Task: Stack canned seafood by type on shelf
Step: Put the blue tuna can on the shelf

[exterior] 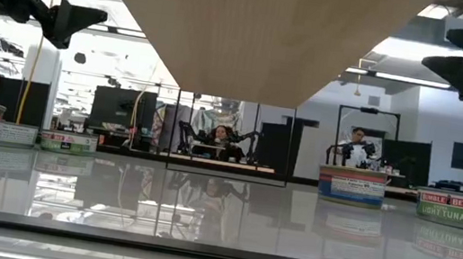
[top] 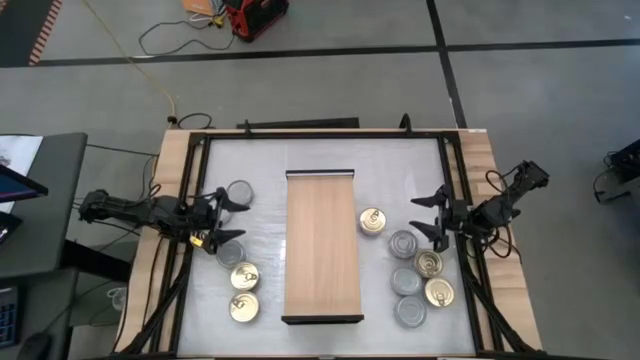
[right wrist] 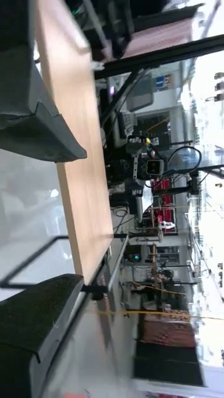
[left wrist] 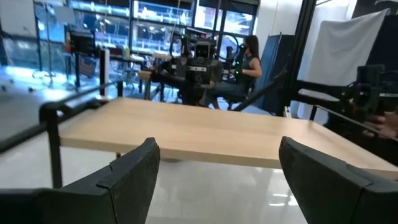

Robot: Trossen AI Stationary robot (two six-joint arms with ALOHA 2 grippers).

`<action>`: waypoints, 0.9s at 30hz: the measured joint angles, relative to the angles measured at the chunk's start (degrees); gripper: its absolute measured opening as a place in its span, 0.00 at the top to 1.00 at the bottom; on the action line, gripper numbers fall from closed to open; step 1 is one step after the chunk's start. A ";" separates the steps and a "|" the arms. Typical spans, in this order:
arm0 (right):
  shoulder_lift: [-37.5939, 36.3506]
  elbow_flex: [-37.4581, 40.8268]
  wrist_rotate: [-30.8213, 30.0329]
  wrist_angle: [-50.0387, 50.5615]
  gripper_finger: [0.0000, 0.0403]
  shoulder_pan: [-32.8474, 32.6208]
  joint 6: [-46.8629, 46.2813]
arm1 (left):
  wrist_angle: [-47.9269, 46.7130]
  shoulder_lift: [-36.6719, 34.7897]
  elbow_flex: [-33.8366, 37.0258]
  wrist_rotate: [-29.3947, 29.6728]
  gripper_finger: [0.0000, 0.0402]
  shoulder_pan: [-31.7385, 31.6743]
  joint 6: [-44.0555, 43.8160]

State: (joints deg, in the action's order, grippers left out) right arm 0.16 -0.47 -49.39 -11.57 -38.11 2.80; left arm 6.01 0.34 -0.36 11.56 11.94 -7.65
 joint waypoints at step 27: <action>0.26 0.00 -2.36 0.39 0.18 0.08 -17.95 | 2.40 0.02 -2.91 3.99 0.21 -0.02 -1.38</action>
State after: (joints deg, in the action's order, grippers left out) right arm 0.43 -0.47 -51.74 -11.18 -38.03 -15.15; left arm 8.41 0.36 -3.27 15.55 11.92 -9.03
